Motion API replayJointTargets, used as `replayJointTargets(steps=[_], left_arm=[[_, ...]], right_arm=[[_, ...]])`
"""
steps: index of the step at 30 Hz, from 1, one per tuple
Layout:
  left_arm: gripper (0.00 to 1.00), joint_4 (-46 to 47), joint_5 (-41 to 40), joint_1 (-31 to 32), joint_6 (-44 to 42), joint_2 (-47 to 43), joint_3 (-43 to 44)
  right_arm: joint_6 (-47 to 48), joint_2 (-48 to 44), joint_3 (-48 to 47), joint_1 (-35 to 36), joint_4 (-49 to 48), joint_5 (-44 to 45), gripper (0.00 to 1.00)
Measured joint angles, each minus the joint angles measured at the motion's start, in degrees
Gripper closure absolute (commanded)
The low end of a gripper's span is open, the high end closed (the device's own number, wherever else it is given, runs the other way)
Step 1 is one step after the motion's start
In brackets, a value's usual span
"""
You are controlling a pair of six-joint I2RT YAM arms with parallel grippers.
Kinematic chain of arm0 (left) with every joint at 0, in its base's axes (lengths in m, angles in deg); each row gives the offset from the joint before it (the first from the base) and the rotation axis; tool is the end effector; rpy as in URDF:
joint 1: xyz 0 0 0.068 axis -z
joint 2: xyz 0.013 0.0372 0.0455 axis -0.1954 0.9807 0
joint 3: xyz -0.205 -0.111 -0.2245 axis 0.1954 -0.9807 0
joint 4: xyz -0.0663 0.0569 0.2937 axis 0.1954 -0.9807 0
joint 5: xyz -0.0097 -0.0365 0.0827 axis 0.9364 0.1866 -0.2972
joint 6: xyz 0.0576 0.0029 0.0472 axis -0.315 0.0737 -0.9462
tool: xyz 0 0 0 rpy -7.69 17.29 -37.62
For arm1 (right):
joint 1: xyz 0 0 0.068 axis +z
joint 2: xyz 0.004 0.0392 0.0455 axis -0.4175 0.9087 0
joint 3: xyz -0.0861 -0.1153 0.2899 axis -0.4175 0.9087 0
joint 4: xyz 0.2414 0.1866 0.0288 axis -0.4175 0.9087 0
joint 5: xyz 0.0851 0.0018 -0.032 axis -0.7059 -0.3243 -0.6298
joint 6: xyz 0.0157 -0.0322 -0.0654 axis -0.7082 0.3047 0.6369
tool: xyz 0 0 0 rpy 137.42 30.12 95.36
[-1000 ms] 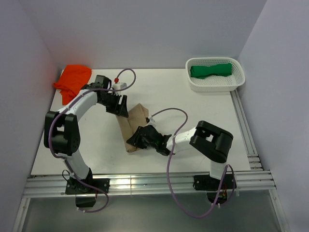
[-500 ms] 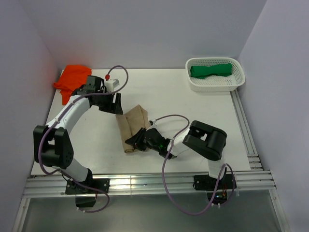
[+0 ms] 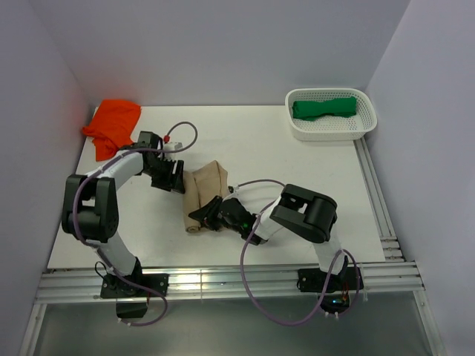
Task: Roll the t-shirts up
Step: Roll the tshirt
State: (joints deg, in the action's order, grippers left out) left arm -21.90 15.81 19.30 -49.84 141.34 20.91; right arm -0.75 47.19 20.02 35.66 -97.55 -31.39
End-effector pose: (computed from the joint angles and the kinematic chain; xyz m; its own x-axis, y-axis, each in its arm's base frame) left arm 0.3728 -0.0778 0.2025 -0.9114 0.1818 -0.3691 0.3186 0.8796 -0.3533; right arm 0.2093 0.3598 0.0922 -0.8501 0.5176 -0.0972 0.1061 0.3491 0.9311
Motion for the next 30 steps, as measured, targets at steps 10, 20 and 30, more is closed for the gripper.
replayJointTargets(steps=[10, 20, 30], left_arm=[[0.36, 1.51, -0.57, -0.07, -0.04, 7.39, 1.46], [0.32, -0.13, 4.48, -0.04, 0.02, 2.93, 2.49], [0.35, 1.09, 5.99, 0.59, 1.73, 6.36, 4.02]], right_arm=[[-0.79, 1.75, -1.64, 0.00, -0.81, 0.28, 0.68], [-1.68, 2.14, -1.84, 0.00, -0.94, 0.28, 0.69], [-1.79, 2.67, -2.71, 0.00, -0.63, 0.26, 0.68]])
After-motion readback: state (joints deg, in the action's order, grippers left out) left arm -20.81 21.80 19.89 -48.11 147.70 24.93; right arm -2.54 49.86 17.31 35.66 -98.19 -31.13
